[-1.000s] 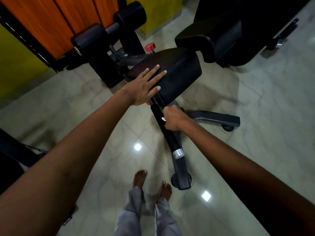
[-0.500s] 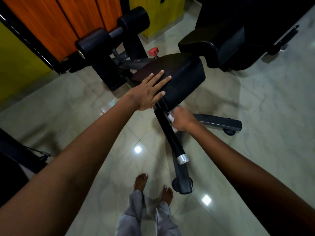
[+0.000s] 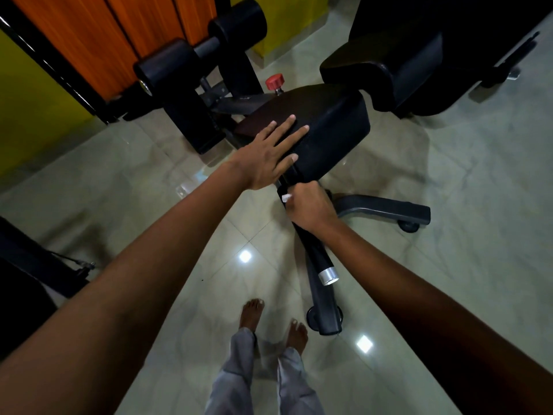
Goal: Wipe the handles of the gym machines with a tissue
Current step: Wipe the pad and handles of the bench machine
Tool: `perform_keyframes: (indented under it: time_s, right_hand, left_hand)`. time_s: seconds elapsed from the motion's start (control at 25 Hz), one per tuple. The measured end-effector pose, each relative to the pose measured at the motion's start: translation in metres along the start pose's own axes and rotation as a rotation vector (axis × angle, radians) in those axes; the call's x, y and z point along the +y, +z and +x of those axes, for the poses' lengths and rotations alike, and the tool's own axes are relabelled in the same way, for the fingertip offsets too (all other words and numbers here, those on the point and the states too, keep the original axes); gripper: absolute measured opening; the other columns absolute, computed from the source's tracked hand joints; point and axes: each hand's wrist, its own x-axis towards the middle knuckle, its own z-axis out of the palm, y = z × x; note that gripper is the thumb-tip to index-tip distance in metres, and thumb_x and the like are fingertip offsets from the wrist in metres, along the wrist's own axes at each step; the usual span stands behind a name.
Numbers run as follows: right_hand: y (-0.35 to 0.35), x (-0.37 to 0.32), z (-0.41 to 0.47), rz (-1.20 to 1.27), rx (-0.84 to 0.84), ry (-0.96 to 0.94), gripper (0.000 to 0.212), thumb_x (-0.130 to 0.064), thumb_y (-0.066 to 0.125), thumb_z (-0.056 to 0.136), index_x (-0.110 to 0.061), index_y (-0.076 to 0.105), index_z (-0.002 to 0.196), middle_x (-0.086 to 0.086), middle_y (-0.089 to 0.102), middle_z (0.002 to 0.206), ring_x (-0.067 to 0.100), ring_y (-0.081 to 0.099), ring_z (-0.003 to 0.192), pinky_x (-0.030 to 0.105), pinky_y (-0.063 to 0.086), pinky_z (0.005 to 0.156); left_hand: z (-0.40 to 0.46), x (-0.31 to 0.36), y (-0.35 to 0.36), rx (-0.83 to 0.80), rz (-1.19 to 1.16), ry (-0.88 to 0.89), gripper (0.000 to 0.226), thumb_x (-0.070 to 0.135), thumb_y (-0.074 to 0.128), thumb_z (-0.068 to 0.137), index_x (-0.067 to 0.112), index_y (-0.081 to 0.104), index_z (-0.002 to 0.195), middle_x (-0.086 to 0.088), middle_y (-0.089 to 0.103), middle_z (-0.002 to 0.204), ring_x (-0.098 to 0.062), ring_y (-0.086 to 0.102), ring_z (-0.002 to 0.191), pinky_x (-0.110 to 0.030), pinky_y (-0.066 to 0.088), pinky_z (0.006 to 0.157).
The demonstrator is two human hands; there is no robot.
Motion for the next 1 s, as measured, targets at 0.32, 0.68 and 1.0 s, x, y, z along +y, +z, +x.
perform_keyframes:
  time_s: [0.32, 0.68, 1.0]
  right_hand:
    - [0.005, -0.017, -0.004, -0.392, 0.024, -0.127, 0.015, -0.003, 0.052, 0.091, -0.001, 0.058, 0.105, 0.014, 0.07, 0.089, 0.025, 0.07, 0.078, 0.031, 0.053, 0.062]
    - [-0.002, -0.015, -0.014, -0.101, 0.001, 0.019, 0.016, -0.002, 0.056, 0.09, -0.002, 0.059, 0.106, 0.016, 0.064, 0.101, 0.027, 0.063, 0.093, 0.032, 0.051, 0.076]
    - [-0.019, -0.001, -0.036, 0.001, -0.15, 0.209, 0.026, -0.006, 0.061, 0.087, 0.0, 0.057, 0.112, 0.019, 0.059, 0.115, 0.031, 0.061, 0.105, 0.034, 0.051, 0.081]
  left_hand:
    - [0.001, -0.001, 0.002, 0.005, 0.001, 0.01, 0.056, 0.045, 0.021, 0.102, 0.034, -0.006, 0.151, -0.001, -0.011, 0.16, -0.029, -0.007, 0.146, -0.036, -0.005, 0.115]
    - [0.003, -0.004, 0.005, -0.003, -0.005, -0.003, 0.057, 0.047, 0.021, 0.102, 0.036, -0.006, 0.151, 0.001, -0.011, 0.16, -0.03, -0.007, 0.147, -0.042, 0.0, 0.117]
    - [-0.006, 0.011, -0.006, 0.032, 0.027, -0.014, 0.055, 0.04, 0.021, 0.104, 0.029, -0.006, 0.152, -0.003, -0.012, 0.16, -0.027, -0.007, 0.147, -0.027, -0.009, 0.108]
